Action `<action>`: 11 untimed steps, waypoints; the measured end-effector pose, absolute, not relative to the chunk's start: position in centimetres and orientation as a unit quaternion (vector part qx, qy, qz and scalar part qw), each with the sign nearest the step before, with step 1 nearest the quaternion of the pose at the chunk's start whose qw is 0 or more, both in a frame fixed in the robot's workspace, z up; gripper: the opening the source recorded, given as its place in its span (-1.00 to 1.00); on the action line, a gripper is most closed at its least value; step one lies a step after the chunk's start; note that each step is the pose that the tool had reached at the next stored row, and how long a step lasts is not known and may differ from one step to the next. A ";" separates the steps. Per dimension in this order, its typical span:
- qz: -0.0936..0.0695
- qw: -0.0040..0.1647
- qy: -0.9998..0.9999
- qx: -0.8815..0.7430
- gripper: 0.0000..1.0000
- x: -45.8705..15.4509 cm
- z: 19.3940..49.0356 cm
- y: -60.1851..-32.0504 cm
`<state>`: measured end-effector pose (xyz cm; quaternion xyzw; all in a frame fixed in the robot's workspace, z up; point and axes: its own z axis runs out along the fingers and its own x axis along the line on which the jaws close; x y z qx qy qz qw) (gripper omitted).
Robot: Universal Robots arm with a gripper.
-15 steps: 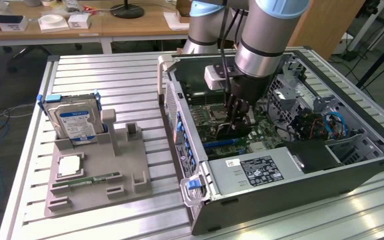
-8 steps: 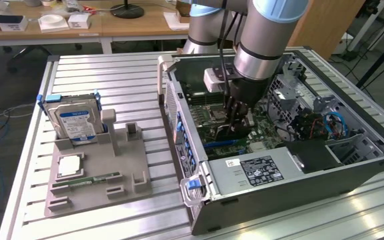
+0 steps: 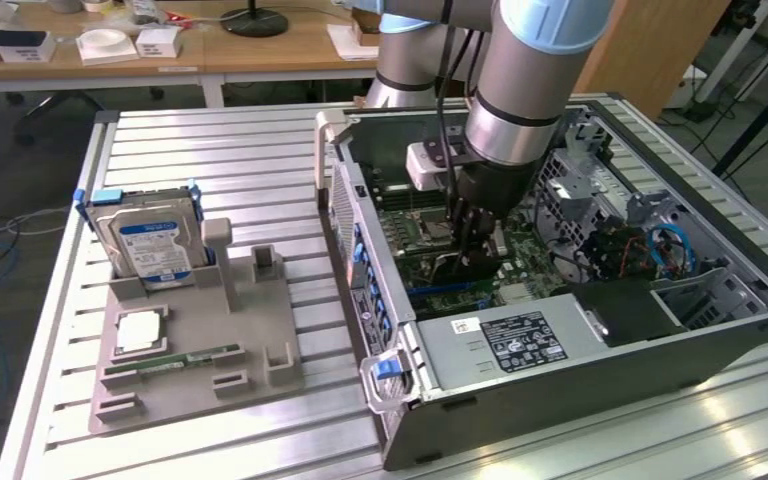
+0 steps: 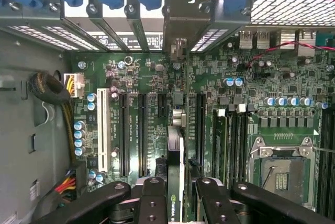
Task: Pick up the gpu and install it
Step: 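Insert the gpu into the slot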
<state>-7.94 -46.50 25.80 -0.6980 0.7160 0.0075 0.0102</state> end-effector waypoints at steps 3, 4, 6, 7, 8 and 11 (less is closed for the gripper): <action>0.007 0.010 0.716 -0.698 -0.47 -8.0 25.8 -46.5; 0.007 0.010 0.716 -0.698 -0.47 -8.0 25.8 -46.5; 0.007 0.010 0.716 -0.698 -0.47 -8.1 25.7 -46.5; 0.007 0.010 0.716 -0.698 -0.47 -8.2 25.6 -46.5; 0.007 0.010 0.716 -0.698 -0.47 -8.2 25.6 -46.5; 0.007 0.010 0.716 -0.698 -0.47 -8.3 25.3 -46.5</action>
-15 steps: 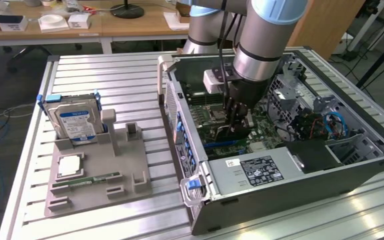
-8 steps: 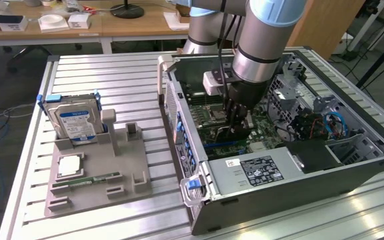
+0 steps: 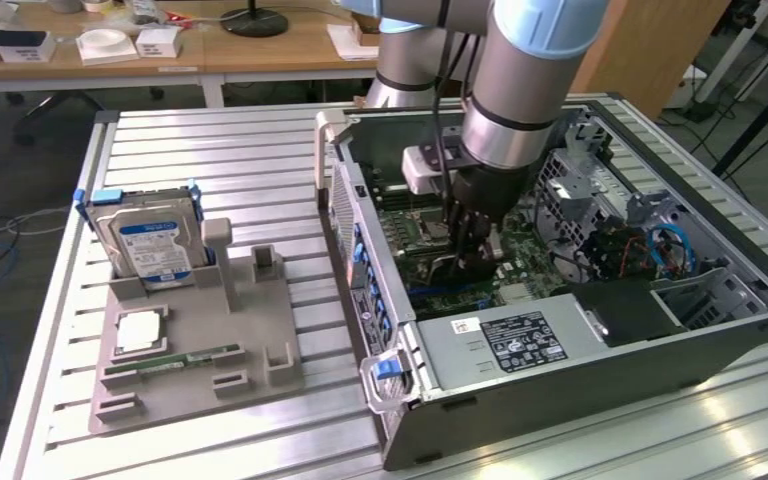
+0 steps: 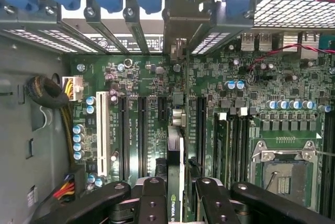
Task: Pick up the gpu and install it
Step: 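Insert the gpu into the slot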
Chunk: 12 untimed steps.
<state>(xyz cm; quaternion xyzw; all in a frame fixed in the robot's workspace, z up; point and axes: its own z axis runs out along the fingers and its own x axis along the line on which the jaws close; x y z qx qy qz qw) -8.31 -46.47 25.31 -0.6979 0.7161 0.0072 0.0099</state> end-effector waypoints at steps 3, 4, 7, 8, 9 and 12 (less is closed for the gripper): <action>0.007 0.010 0.716 -0.698 -0.47 -8.4 25.1 -46.4; 0.007 0.010 0.716 -0.698 -0.47 -8.4 25.1 -46.4; 0.008 0.010 0.716 -0.698 -0.47 -8.4 25.1 -46.4; 0.008 0.009 0.716 -0.698 -0.47 -8.4 25.1 -46.4; 0.009 0.008 0.716 -0.698 -0.47 -8.4 25.2 -46.4; 0.016 0.002 0.716 -0.698 -0.47 -8.3 25.2 -46.4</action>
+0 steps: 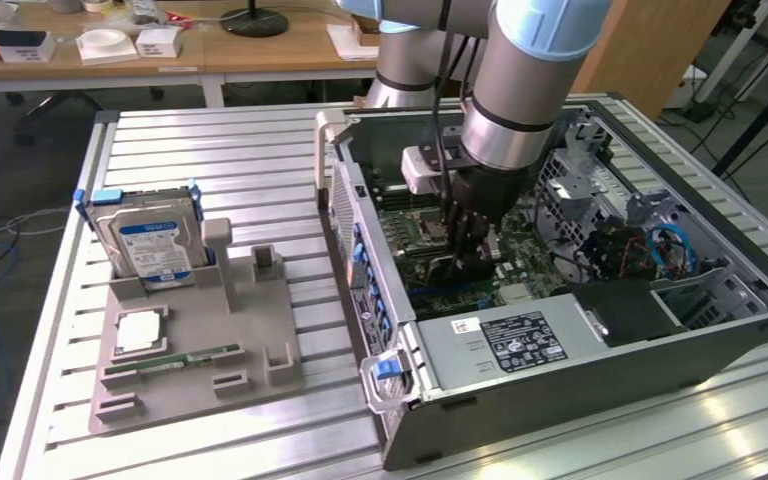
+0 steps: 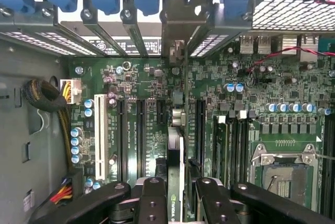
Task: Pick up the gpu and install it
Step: 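Insert the gpu into the slot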
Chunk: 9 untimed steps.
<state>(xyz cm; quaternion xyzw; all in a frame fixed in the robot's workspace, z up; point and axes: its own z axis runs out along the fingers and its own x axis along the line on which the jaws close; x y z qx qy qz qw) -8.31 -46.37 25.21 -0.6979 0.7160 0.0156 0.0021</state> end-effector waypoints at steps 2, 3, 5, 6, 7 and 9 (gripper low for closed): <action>0.017 0.000 0.716 -0.698 -0.47 -8.3 25.3 -46.4; 0.017 0.000 0.716 -0.698 -0.47 -8.3 25.3 -46.4; 0.018 0.000 0.716 -0.698 -0.47 -8.3 25.5 -46.4; 0.018 -0.001 0.716 -0.698 -0.47 -8.3 25.6 -46.4; 0.018 -0.001 0.716 -0.698 -0.47 -8.3 25.6 -46.4; 0.018 -0.001 0.716 -0.698 -0.47 -8.3 25.6 -46.4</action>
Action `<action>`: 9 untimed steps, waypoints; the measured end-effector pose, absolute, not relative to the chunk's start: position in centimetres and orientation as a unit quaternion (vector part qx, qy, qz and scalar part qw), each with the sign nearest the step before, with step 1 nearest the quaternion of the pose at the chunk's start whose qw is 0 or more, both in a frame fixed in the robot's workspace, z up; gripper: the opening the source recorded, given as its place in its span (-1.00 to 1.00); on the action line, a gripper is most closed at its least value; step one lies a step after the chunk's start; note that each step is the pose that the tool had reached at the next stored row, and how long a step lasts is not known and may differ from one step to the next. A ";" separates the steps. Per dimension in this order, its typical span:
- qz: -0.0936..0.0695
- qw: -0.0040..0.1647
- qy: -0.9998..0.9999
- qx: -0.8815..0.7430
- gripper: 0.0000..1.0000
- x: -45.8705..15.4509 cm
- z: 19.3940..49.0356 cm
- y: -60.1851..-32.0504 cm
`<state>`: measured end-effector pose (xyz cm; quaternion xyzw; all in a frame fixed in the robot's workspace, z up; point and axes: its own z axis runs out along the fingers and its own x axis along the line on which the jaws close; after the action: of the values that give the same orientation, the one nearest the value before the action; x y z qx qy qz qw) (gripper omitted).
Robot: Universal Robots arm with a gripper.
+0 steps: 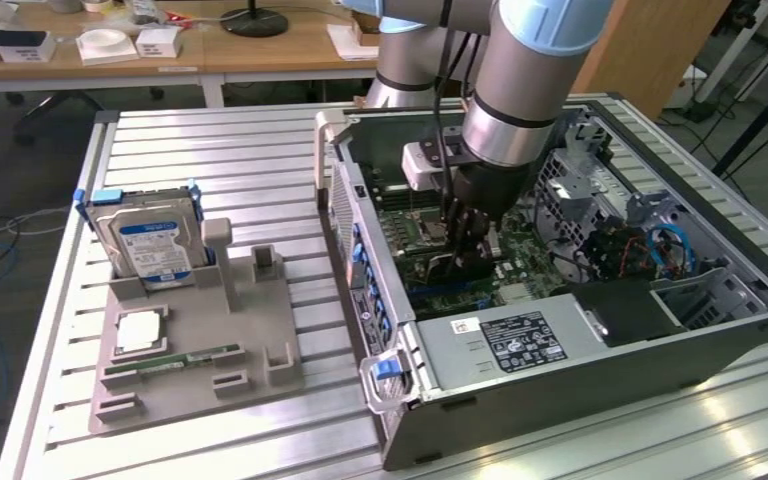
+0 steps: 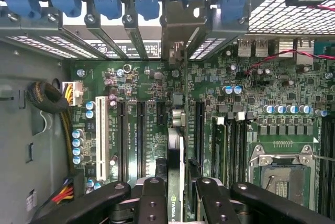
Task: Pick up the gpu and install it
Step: 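Insert the gpu into the slot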
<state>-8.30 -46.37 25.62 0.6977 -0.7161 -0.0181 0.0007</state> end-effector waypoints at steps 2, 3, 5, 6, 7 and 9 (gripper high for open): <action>-0.018 0.001 -0.716 0.698 -0.47 -8.3 25.6 -46.4; -0.018 0.001 -0.716 0.698 -0.47 -8.2 25.6 -46.4; -0.018 0.001 -0.716 0.698 -0.47 -8.1 25.6 -46.4; -0.018 0.001 -0.716 0.697 -0.47 -8.0 25.6 -46.4; -0.018 0.001 -0.717 0.697 -0.47 -8.0 25.6 -46.4; -0.018 0.001 -0.717 0.697 -0.47 -8.0 25.6 -46.4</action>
<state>-7.97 -46.37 25.62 0.6969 -0.7169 -0.0180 0.0008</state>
